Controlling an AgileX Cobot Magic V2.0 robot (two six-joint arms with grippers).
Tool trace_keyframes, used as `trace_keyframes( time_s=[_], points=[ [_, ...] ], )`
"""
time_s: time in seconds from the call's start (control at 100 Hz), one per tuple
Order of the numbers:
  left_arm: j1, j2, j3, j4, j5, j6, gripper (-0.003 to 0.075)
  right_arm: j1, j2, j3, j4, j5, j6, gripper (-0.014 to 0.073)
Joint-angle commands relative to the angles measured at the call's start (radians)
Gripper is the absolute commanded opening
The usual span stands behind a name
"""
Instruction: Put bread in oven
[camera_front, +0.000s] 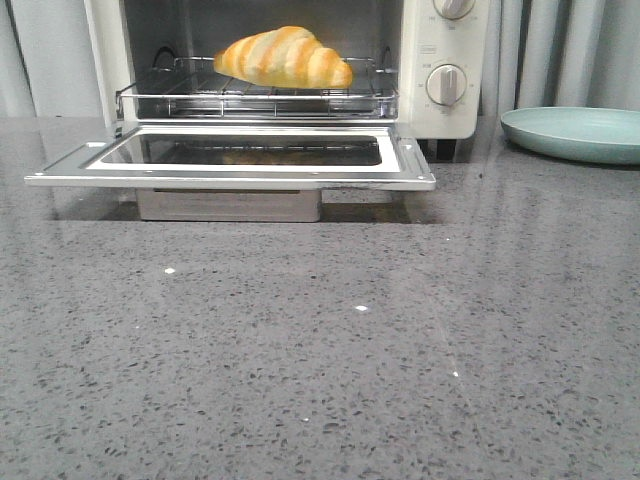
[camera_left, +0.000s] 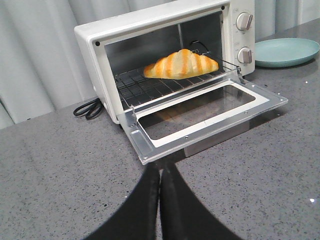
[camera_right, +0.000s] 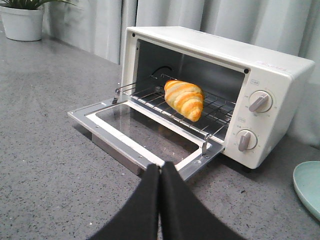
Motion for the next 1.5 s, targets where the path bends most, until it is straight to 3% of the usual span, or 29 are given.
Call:
trace_keyframes(
  time_s=[0.0, 0.21, 0.28, 0.35, 0.45, 0.52, 0.77, 0.99, 1.49],
  points=[
    [0.003, 0.014, -0.023, -0.012, -0.082, -0.012, -0.0021, -0.007, 0.008, -0.024, -0.004, -0.084, 0.001, -0.0056],
    [0.017, 0.010, 0.033, 0.019, -0.101, -0.003, -0.0021, -0.007, 0.008, -0.024, -0.004, -0.082, 0.001, -0.0056],
    [0.047, 0.001, 0.073, 0.021, -0.165, 0.036, -0.0021, -0.007, 0.008, -0.024, -0.004, -0.082, 0.001, -0.0056],
    [0.093, -0.017, 0.151, 0.021, -0.316, 0.053, -0.0021, -0.007, 0.008, -0.024, -0.004, -0.082, 0.001, -0.0056],
    [0.161, -0.051, 0.312, -0.029, -0.663, 0.007, -0.0021, -0.007, 0.008, -0.024, -0.004, -0.082, 0.001, -0.0056],
    [0.201, -0.074, 0.408, -0.027, -0.773, -0.063, -0.0021, -0.007, 0.008, -0.024, -0.004, -0.082, 0.001, -0.0056],
    [0.318, -0.098, 0.555, -0.029, -0.717, -0.176, -0.0021, -0.007, 0.008, -0.024, -0.004, -0.078, 0.001, -0.0056],
    [0.358, -0.098, 0.555, -0.029, -0.426, -0.209, -0.0021, -0.007, 0.008, -0.024, -0.004, -0.078, 0.001, -0.0056],
    [0.363, -0.098, 0.555, -0.029, -0.442, -0.209, -0.0021, -0.007, 0.008, -0.024, -0.004, -0.078, 0.001, -0.0056]
  ],
)
